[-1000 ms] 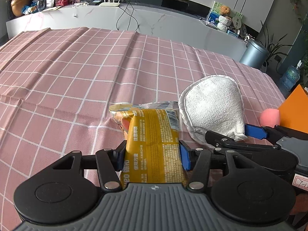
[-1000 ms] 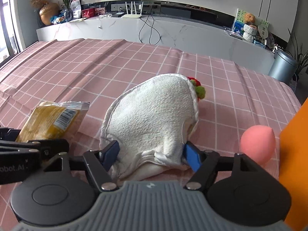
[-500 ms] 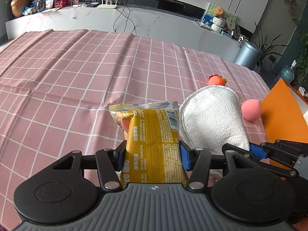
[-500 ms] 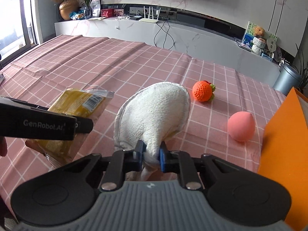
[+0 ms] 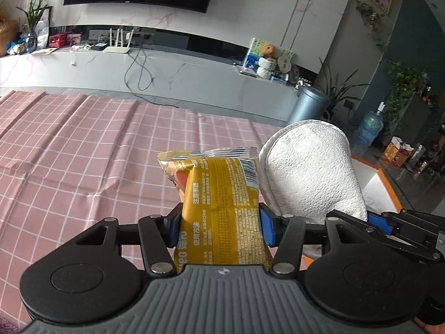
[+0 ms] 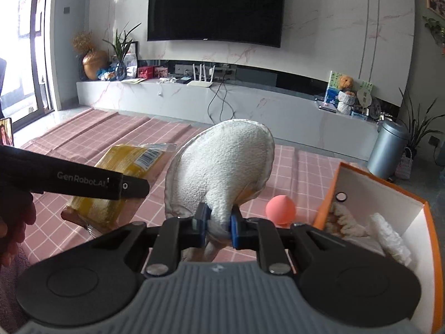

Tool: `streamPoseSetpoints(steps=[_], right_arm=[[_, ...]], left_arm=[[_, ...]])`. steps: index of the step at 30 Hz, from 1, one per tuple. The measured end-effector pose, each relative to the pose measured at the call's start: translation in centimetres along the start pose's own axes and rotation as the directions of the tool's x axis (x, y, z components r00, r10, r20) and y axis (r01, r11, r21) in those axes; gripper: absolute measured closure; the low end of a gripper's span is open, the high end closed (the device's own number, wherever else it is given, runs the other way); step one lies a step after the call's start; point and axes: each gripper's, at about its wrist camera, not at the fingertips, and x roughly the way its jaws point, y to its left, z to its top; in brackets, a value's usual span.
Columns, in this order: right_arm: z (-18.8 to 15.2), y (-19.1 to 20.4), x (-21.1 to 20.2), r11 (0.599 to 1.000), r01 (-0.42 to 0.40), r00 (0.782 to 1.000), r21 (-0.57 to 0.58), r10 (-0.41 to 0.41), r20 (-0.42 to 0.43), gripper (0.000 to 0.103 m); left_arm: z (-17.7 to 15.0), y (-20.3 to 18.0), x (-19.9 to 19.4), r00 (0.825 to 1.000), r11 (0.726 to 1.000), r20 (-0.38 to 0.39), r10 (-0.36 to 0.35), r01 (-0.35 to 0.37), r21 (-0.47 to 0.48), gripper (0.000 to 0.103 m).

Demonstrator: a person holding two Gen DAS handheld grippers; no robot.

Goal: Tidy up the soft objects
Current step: 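Carry the snack packet and mitt into the orange box and open both tools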

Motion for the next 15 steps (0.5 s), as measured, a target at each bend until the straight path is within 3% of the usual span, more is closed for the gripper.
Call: streamPoseSetpoints(steps=[7,15], right_arm=[[-0.3,-6.7,-4.9,0.985,0.108,0.993,0.134,-0.115,0.040,0.088],[-1.0,-14.3,-7.7,0.953,0.224,0.973,0.201,-0.230,0.005,0.088]], left_arm=[[0.8,-6.1,0.7,0.991,0.987,-0.004,-0.136,0.135,0.085,0.041],[2.9,-12.6,4.1,0.955,0.937,-0.063,-0.290,0.297,0.185,0.041]])
